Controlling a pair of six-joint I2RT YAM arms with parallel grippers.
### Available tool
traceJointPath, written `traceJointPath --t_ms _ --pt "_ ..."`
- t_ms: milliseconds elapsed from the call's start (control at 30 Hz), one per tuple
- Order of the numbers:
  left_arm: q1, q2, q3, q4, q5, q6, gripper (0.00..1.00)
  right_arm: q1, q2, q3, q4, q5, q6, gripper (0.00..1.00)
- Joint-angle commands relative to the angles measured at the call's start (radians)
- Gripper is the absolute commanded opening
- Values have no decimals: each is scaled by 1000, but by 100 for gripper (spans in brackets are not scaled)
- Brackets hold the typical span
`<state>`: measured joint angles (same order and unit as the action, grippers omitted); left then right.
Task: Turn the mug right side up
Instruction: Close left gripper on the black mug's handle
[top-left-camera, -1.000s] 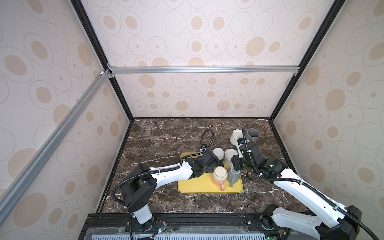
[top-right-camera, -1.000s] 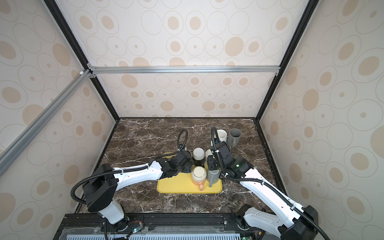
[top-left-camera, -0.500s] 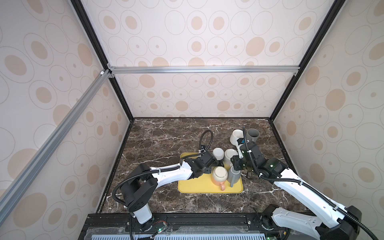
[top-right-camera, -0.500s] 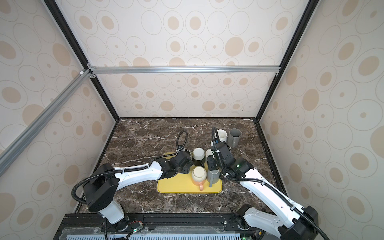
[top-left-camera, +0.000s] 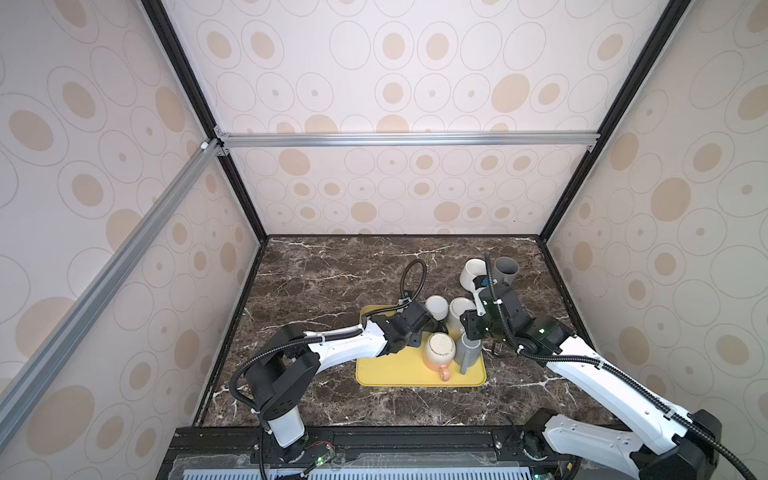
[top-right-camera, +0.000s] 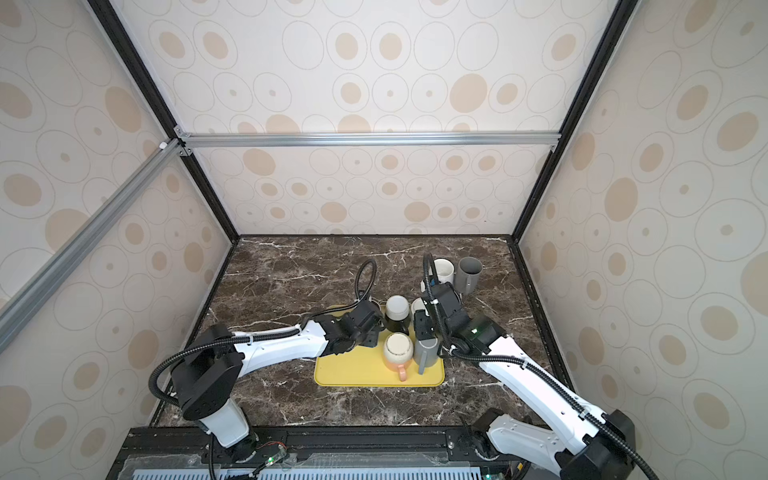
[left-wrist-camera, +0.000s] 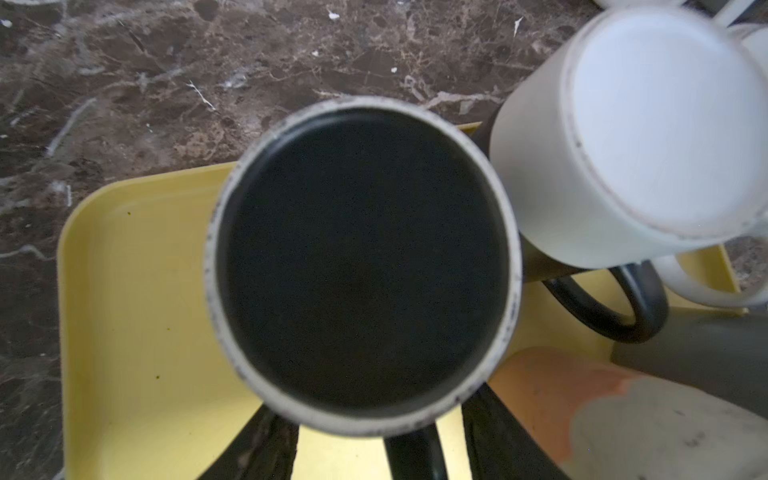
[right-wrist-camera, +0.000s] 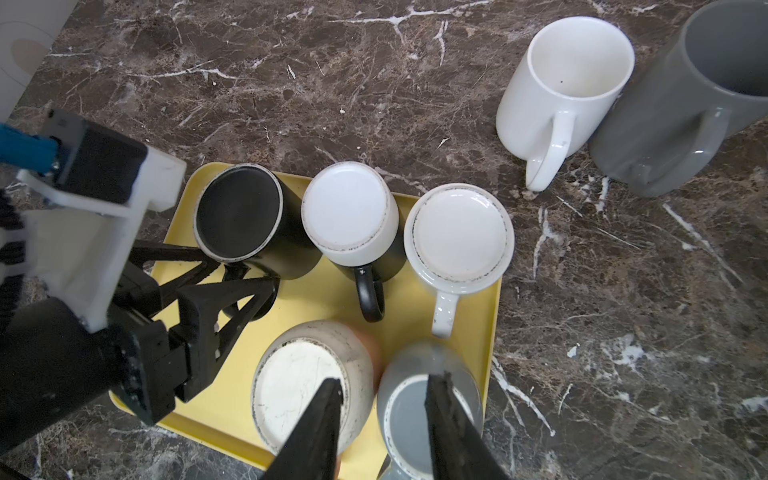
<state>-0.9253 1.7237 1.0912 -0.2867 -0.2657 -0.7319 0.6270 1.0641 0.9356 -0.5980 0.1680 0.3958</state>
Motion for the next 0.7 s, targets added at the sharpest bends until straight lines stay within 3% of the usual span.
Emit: traceJointPath --t_ms 0,667 --pt "8 26 55 -25 11 24 59 -4 -12 -19 8 3 -6 37" --pt "16 27 36 -31 15 26 35 -7 -17 -33 34 -18 -8 37"
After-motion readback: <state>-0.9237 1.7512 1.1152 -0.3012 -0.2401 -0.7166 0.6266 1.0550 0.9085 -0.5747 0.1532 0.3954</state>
